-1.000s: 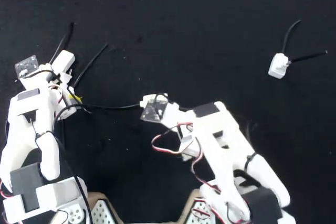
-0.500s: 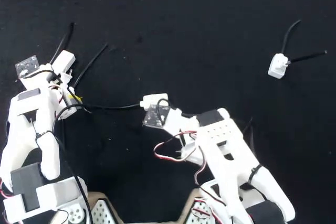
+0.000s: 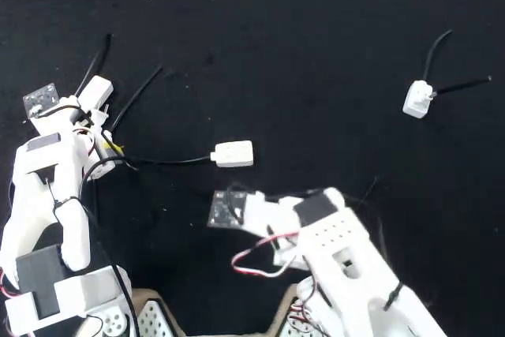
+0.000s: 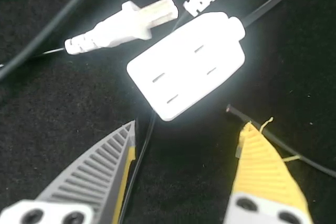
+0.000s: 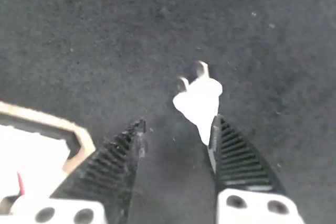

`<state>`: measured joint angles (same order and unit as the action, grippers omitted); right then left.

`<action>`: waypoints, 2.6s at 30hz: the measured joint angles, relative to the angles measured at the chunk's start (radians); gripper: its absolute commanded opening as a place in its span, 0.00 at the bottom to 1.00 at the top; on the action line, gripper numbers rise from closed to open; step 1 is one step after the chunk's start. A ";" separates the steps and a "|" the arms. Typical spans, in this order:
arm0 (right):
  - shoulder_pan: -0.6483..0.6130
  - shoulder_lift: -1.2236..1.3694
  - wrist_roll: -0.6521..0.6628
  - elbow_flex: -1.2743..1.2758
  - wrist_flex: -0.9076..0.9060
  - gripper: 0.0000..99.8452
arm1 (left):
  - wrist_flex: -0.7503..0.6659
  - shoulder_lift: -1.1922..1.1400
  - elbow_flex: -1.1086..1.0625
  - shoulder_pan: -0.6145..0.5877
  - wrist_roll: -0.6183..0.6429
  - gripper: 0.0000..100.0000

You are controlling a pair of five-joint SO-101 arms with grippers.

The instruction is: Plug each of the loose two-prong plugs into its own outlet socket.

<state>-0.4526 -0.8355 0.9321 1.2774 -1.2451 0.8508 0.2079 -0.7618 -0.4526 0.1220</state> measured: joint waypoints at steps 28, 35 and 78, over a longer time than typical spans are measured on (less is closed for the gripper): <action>0.163 -0.040 0.147 0.155 0.293 0.18 | 0.000 0.000 0.000 0.000 0.000 0.31; 0.163 -0.040 0.147 0.155 0.411 0.18 | 0.000 0.000 0.000 0.000 0.000 0.31; 0.364 0.427 -0.290 -0.631 0.018 0.01 | 0.000 0.000 0.000 0.000 0.000 0.31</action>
<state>-0.0890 -0.4089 0.6421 0.6467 -1.2267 0.8508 0.2079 -0.7618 -0.4526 0.1220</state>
